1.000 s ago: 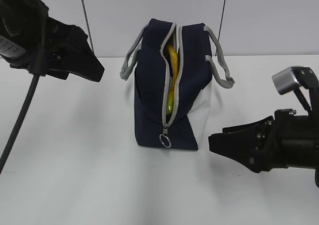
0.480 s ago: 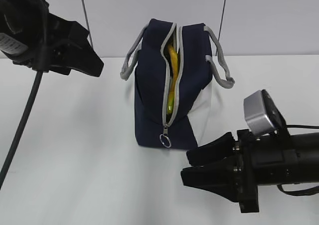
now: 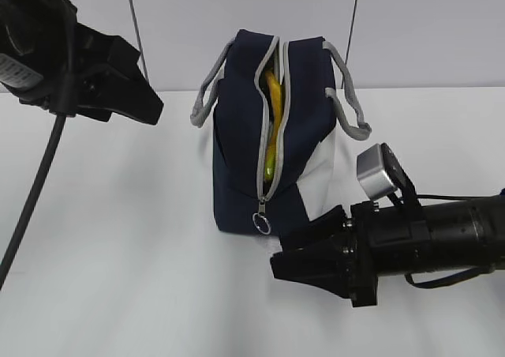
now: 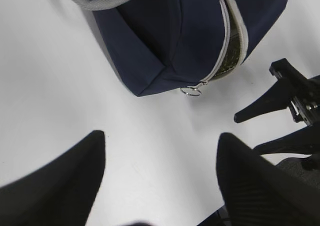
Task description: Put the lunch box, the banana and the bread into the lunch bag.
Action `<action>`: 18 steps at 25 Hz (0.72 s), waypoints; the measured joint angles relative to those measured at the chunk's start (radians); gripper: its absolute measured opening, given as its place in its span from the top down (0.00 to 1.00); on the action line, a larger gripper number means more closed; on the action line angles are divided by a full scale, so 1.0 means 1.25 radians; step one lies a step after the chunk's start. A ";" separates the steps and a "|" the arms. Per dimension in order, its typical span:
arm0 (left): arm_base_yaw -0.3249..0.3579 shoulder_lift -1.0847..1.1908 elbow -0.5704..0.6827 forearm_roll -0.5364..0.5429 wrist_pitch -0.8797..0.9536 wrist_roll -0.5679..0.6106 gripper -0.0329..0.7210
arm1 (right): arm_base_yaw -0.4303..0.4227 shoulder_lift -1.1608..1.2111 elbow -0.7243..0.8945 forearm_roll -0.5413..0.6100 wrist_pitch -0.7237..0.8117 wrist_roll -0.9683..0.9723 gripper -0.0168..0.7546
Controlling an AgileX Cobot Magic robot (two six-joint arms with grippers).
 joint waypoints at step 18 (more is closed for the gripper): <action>0.000 0.000 0.000 0.000 0.018 0.000 0.37 | 0.000 0.072 -0.118 0.001 -0.099 -0.023 0.48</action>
